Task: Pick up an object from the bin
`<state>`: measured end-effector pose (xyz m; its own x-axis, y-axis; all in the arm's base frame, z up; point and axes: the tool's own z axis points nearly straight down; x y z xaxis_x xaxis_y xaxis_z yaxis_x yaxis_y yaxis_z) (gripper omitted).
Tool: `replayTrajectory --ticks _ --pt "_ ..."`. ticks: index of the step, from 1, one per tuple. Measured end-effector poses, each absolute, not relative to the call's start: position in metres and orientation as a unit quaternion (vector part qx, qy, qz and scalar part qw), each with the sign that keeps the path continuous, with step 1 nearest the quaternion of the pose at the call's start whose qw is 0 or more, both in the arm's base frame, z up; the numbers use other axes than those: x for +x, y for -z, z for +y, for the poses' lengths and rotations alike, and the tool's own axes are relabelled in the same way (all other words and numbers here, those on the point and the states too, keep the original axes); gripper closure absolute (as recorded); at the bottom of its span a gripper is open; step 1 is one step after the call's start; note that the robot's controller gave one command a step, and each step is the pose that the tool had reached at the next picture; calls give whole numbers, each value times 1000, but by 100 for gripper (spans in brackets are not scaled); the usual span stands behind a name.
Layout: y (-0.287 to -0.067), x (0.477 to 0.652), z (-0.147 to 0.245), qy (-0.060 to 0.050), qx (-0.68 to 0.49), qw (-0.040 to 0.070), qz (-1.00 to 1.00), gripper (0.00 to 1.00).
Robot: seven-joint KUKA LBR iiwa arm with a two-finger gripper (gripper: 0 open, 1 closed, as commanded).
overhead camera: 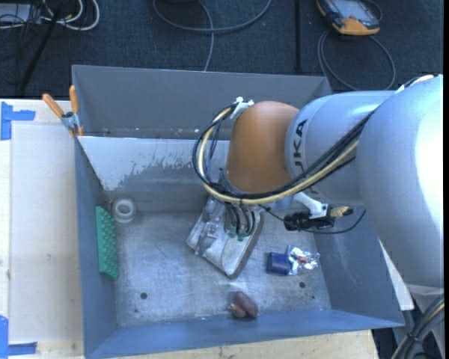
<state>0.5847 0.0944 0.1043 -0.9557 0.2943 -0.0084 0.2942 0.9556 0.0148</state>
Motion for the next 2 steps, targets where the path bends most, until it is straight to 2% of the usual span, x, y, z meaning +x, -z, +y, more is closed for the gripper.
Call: replayTrajectory --ticks 1,2 --pt "-239 555 81 0 -147 3 989 100" --pt "-237 555 80 0 -146 1 989 0"
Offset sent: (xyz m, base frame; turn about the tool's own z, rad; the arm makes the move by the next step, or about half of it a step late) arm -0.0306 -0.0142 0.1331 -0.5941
